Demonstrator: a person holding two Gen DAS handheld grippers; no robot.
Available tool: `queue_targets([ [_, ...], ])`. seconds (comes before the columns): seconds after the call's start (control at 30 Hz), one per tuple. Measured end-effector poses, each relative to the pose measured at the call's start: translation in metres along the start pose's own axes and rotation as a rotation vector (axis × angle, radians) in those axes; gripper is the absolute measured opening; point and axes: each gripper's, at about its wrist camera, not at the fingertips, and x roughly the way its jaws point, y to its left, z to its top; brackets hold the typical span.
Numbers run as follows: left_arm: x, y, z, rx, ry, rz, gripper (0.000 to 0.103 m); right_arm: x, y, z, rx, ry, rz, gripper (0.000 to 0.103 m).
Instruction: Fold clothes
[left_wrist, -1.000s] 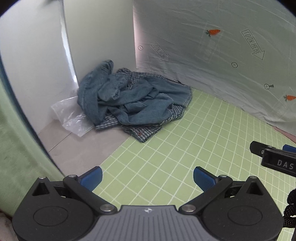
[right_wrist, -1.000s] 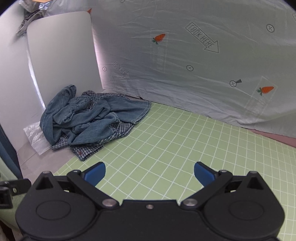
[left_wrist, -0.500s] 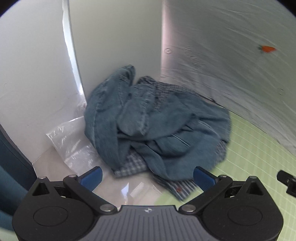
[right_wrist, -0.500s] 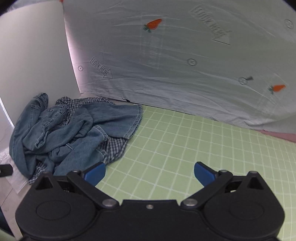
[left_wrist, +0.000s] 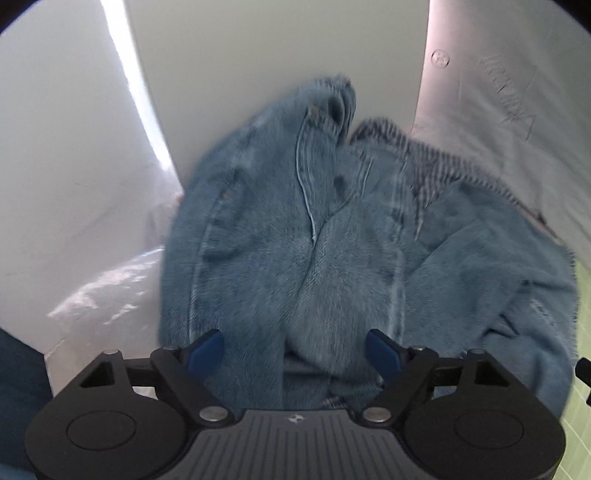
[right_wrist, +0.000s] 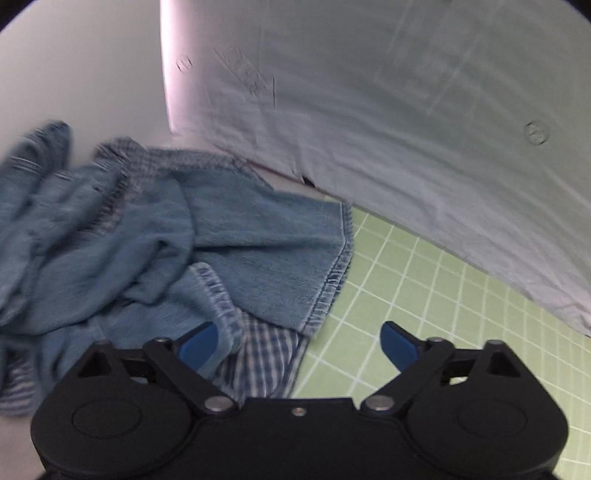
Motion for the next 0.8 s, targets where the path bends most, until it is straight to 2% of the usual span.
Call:
queue_targets([
  [0.1, 0.013, -0.002, 0.003, -0.007, 0.014, 0.016, 0.083, 0.03, -0.003, 0.003, 0.009, 0.039, 0.027, 0.084],
  [0.17, 0.018, -0.002, 0.003, -0.014, 0.019, 0.021, 0.08, 0.044, -0.003, 0.003, -0.012, 0.045, 0.013, 0.073],
  [0.23, 0.018, -0.003, 0.002, -0.02, 0.021, 0.027, 0.08, 0.055, -0.003, 0.002, -0.033, 0.057, 0.004, 0.056],
  [0.3, 0.018, -0.004, 0.001, -0.022, 0.02, 0.033, 0.079, 0.061, -0.006, 0.0, -0.029, 0.066, 0.022, 0.048],
  [0.33, 0.017, -0.004, 0.0, -0.025, 0.02, 0.035, 0.079, 0.062, -0.007, -0.001, -0.025, 0.064, 0.03, 0.039],
  [0.37, 0.017, -0.003, 0.0, -0.029, 0.02, 0.035, 0.079, 0.062, -0.009, -0.002, -0.022, 0.057, 0.035, 0.034],
  [0.4, 0.016, -0.003, 0.0, -0.031, 0.021, 0.036, 0.079, 0.059, -0.011, -0.004, -0.023, 0.044, 0.036, 0.027],
  [0.43, 0.016, -0.002, 0.001, -0.033, 0.021, 0.035, 0.08, 0.056, -0.012, -0.006, -0.024, 0.031, 0.036, 0.014],
  [0.53, 0.014, -0.002, 0.001, -0.032, 0.019, 0.033, 0.079, 0.045, -0.02, -0.01, -0.012, -0.012, 0.032, 0.011],
  [0.7, 0.003, 0.004, -0.001, -0.031, 0.004, 0.001, 0.079, 0.021, -0.044, -0.02, 0.04, -0.062, -0.043, 0.009],
  [0.8, -0.004, 0.01, -0.005, -0.036, 0.006, -0.024, 0.079, 0.005, -0.068, -0.033, 0.102, -0.062, -0.092, 0.008],
])
